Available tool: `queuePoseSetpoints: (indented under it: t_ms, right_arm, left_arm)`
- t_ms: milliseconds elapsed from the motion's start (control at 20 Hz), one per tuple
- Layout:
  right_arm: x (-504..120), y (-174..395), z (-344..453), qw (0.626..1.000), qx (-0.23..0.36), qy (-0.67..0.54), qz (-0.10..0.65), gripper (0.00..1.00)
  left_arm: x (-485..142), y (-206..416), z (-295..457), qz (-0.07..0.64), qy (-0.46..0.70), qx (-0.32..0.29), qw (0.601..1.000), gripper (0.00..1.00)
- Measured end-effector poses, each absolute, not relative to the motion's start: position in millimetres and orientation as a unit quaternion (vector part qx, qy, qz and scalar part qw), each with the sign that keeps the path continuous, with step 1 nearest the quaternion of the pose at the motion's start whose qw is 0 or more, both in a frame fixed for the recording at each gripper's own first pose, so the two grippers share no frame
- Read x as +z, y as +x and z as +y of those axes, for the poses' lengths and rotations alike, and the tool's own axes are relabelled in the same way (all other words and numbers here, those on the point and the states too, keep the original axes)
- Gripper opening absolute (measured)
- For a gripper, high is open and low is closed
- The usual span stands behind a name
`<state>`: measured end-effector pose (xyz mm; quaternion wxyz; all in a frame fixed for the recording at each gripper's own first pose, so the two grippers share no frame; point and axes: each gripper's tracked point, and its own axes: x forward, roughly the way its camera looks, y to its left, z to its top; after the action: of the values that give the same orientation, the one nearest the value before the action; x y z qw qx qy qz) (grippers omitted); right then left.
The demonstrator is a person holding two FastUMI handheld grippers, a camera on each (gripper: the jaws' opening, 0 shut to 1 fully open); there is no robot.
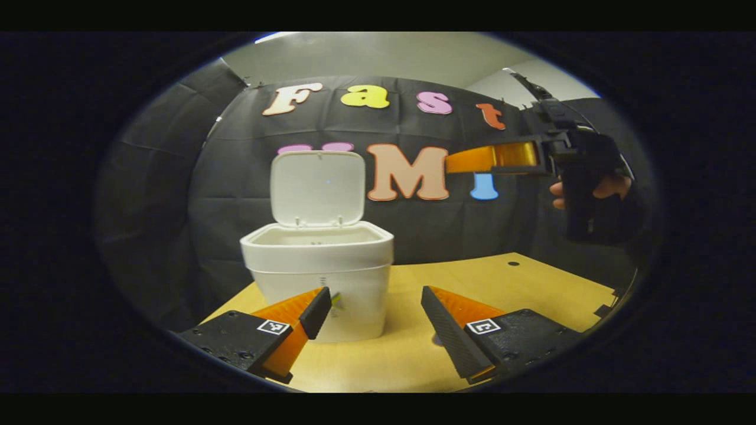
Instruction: Press the lid of the desktop garbage bin to open it, pick up the crumpled paper on the desktop and throw it into the bin, then pick up the pop can on the desktop and drop it into the bin, and finally close the garbage bin lid.
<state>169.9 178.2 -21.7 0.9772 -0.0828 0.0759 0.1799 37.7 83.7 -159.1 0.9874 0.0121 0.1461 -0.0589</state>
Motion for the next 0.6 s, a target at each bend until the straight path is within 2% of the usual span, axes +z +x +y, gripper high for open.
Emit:
queuePoseSetpoints:
  t_ms: [250, 600]
  right_arm:
    - [-20.3, 137.6, 56.9, 0.987, 0.087, -0.101, 0.093, 0.91]
    - [-35.4, 84.4, -71.9, 0.984, -0.023, -0.086, 0.152, 0.91]
  left_arm:
    - [-220.0, 42.0, 14.8, 0.187, 0.006, -0.101, 0.977, 0.93]
    - [-318.5, 50.1, -24.8, 0.253, 0.025, -0.109, 0.961, 0.93]
